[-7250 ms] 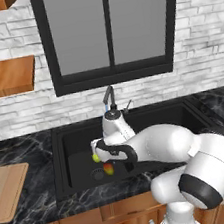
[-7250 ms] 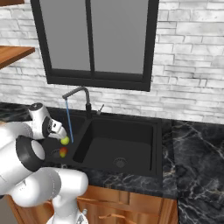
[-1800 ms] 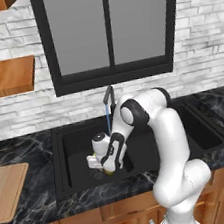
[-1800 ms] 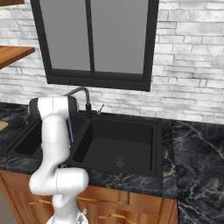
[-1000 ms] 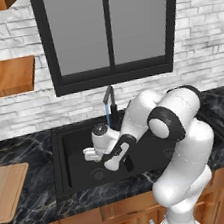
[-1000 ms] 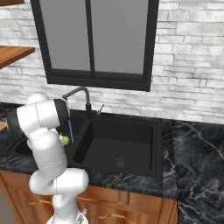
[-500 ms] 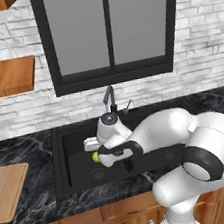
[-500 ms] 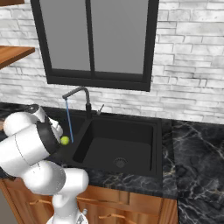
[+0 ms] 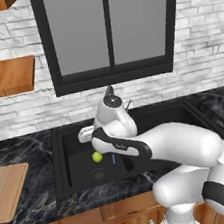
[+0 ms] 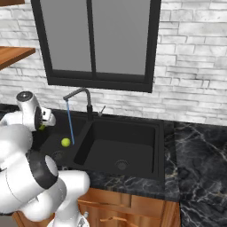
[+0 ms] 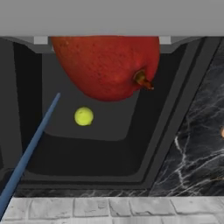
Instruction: Pick the pear, mango from the sink and place them on the cutting board to airdry. Then turn off the sink faucet.
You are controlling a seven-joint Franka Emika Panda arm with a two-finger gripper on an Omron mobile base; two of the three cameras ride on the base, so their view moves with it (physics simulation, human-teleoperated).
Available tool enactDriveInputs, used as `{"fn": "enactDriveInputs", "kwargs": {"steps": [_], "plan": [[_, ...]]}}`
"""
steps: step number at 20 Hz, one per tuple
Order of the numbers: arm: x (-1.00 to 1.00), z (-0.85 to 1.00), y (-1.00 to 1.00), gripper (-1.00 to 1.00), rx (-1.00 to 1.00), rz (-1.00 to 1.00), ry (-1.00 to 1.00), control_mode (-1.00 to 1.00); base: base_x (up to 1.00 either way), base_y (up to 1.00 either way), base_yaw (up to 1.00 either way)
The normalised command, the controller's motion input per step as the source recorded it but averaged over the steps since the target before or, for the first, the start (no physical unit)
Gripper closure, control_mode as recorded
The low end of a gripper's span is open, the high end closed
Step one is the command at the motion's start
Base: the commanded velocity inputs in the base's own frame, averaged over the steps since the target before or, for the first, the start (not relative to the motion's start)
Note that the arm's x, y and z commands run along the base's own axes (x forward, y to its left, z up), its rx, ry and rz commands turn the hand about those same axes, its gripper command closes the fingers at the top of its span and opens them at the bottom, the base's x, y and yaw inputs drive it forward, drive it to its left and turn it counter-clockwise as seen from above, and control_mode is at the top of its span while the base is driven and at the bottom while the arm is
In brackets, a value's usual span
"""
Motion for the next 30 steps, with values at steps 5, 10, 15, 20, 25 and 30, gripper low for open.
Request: {"fn": "enactDriveInputs", "kwargs": {"steps": [5, 10, 15, 20, 25, 30], "plan": [[-0.57, 0.84, 0.07, 1.00, 0.00, 0.18, 0.00, -1.00, 0.00, 0.00, 0.00], [-0.84, 0.74, 0.00, 1.00, 0.00, 0.16, -0.03, -1.00, 0.00, 0.00, 0.00], [-0.78, 0.53, 0.07, 1.00, 0.00, 0.09, -0.08, -1.00, 0.00, 0.00, 0.00], [-0.55, 0.21, 0.52, 1.00, -0.02, 0.09, -0.05, -1.00, 0.00, 0.00, 0.00], [-0.45, -0.02, 0.86, 1.00, -0.05, 0.07, -0.02, -1.00, 0.00, 0.00, 0.00], [-0.31, 0.00, 0.83, 1.00, 0.00, 0.08, -0.14, -1.00, 0.00, 0.00, 0.00]]}}
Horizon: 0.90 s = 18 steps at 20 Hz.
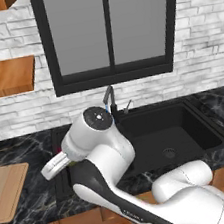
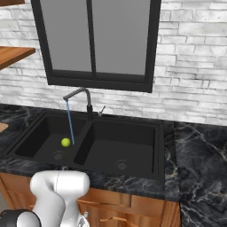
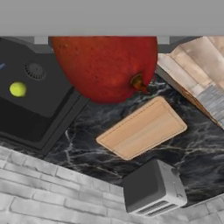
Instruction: Pick the pear, mango from the sink and place them on the cutting board to airdry. Then turn off the sink faucet.
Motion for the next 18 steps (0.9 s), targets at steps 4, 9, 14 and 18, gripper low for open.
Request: {"fn": "enactDriveInputs", "kwargs": {"steps": [4, 9, 14, 18], "plan": [[-0.17, 0.00, 0.60, 1.00, 0.00, 0.08, -0.10, -1.00, 0.00, 0.00, 0.00], [-0.13, 0.00, 0.31, 1.00, 0.00, 0.08, -0.07, -1.00, 0.00, 0.00, 0.00], [0.00, -0.03, 0.11, 1.00, 0.01, 0.04, -0.03, -1.00, 0.00, 0.00, 0.00], [0.13, -0.24, 0.15, 1.00, 0.00, 0.04, 0.00, -1.00, 0.00, 0.00, 0.00]]}}
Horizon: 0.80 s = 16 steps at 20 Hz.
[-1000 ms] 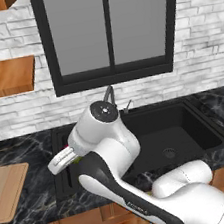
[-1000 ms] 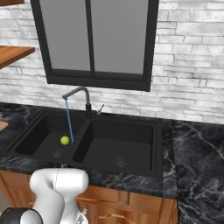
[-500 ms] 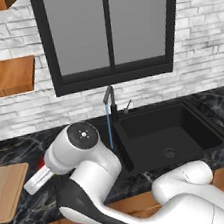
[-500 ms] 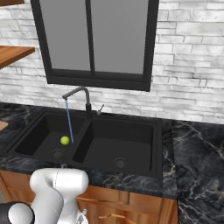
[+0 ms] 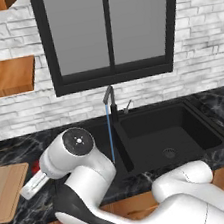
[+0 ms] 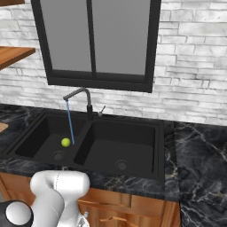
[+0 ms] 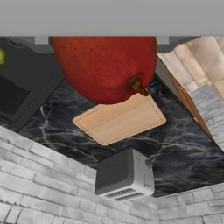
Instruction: Pick the pear, mango from the sink and place them on the cutting board to airdry. Then turn off the sink faucet.
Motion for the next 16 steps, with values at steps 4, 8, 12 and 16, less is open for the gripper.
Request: {"fn": "enactDriveInputs", "kwargs": {"steps": [4, 8, 12, 16], "plan": [[0.26, -0.16, 0.27, 1.00, 0.00, 0.04, 0.00, -1.00, 0.00, 0.00, 0.00], [0.13, -0.02, 0.37, 1.00, 0.00, 0.02, 0.00, -1.00, 0.00, 0.00, 0.00], [0.01, 0.00, 0.47, 1.00, 0.00, 0.00, 0.00, -1.00, 0.00, 0.00, 0.00], [0.00, -0.08, 0.43, 1.00, 0.00, 0.00, 0.01, -1.00, 0.00, 0.00, 0.00]]}}
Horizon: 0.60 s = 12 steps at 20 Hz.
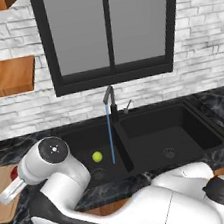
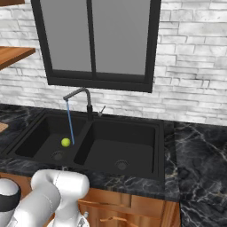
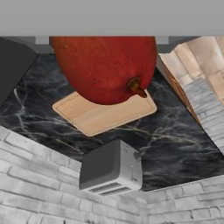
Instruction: Pick the pear, mango from the sink and place them on the cutting board to airdry. Then turn off the sink faucet.
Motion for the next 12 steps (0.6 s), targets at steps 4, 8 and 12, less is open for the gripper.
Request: {"fn": "enactDriveInputs", "kwargs": {"steps": [4, 8, 12], "plan": [[0.14, -0.27, 0.37, 1.00, 0.00, 0.00, 0.06, -1.00, 0.00, 0.00, 0.00], [0.22, -0.28, 0.29, 1.00, 0.00, -0.03, 0.14, -1.00, 0.00, 0.00, 0.00], [0.16, -0.21, 0.29, 1.00, 0.00, -0.02, 0.06, -1.00, 0.00, 0.00, 0.00]]}}
